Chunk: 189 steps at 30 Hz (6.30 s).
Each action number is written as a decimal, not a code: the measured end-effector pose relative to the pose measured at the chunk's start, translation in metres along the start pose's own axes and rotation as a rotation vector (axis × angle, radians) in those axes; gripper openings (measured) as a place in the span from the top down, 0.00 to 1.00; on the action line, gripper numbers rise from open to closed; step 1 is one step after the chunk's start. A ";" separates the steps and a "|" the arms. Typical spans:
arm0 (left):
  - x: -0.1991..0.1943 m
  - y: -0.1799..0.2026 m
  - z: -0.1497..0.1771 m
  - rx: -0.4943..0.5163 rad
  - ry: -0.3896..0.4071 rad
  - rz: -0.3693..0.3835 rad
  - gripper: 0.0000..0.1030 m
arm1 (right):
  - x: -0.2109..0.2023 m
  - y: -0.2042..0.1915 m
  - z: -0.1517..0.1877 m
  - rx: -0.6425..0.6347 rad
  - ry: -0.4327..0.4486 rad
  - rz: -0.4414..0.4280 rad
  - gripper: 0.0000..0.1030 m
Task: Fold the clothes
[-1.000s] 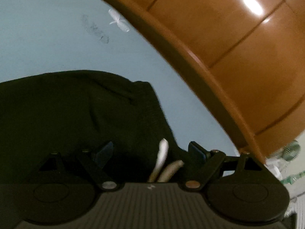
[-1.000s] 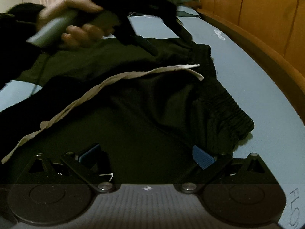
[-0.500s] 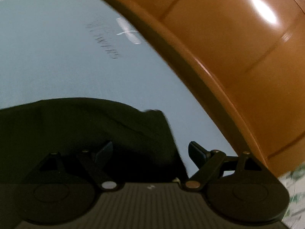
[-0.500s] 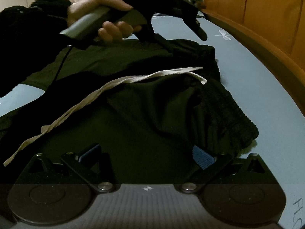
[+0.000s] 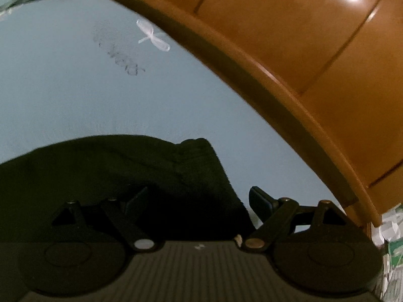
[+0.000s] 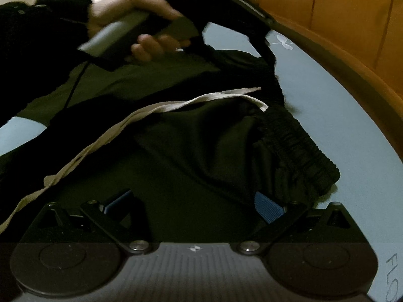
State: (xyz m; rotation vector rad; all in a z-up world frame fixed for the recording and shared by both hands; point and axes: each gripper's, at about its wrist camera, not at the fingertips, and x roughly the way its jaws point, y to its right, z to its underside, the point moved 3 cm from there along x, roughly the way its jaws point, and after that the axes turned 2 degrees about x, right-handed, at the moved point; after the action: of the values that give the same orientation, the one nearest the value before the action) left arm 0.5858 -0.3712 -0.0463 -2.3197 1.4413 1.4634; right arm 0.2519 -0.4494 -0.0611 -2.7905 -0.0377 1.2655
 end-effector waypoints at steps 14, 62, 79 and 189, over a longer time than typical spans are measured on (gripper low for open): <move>-0.103 0.016 0.053 0.231 0.093 0.028 0.16 | -0.003 -0.007 0.002 0.081 0.024 0.062 0.00; -0.146 -0.086 0.158 -0.008 -0.049 -0.024 0.17 | -0.030 -0.005 -0.006 0.297 0.210 -0.095 0.00; -0.147 -0.152 0.140 -0.057 0.064 -0.036 0.01 | 0.001 -0.010 0.005 0.227 0.077 -0.009 0.00; -0.100 -0.093 0.062 1.001 -0.082 -0.279 0.67 | 0.103 -0.013 -0.210 -0.850 -0.041 -0.169 0.89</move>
State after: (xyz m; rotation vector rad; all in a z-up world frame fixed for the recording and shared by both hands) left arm 0.5974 -0.2218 -0.0454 -1.6813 1.3022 0.5266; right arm 0.4776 -0.4435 0.0009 -3.2910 -1.0139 1.5201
